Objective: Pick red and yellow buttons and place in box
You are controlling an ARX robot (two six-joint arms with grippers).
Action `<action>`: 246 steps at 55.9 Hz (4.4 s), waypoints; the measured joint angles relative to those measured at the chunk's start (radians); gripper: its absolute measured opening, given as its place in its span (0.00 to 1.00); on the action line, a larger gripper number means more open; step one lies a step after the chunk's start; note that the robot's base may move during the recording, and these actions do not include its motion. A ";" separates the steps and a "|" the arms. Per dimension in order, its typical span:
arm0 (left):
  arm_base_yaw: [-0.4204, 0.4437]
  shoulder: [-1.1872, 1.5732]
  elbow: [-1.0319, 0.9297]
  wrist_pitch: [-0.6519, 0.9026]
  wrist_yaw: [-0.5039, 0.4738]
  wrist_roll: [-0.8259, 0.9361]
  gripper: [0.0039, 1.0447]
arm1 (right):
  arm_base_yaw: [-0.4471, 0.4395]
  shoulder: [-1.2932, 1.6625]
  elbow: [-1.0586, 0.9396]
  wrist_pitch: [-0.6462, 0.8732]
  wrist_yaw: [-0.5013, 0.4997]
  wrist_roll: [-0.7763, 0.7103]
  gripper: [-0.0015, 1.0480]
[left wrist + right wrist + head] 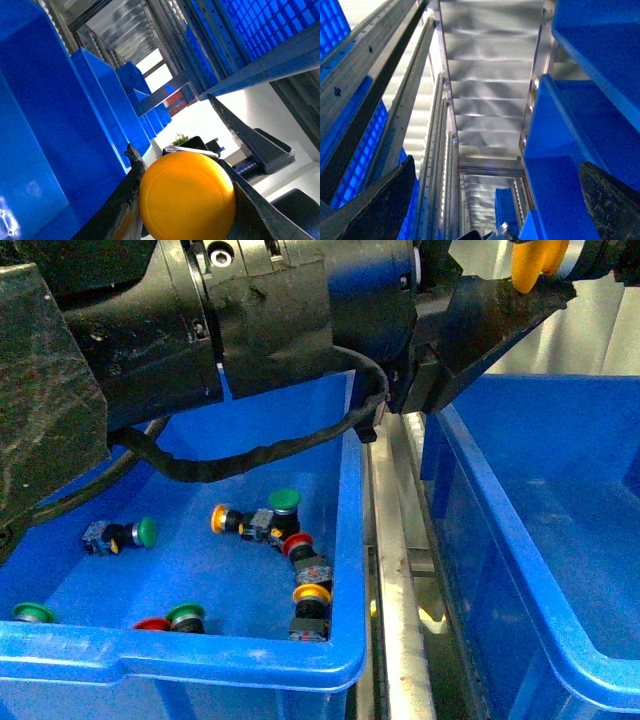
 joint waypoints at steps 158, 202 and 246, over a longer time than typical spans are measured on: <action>0.577 -0.964 -0.637 -0.760 -0.613 0.926 0.63 | -0.104 0.111 0.005 0.060 0.078 -0.250 0.41; 0.577 -1.682 -0.961 -1.106 -0.696 1.080 0.02 | 0.125 0.085 -0.005 0.031 0.317 -0.453 0.41; 0.577 -1.682 -0.961 -1.106 -0.696 1.082 0.93 | 0.133 0.048 -0.019 -0.003 0.374 -0.508 0.41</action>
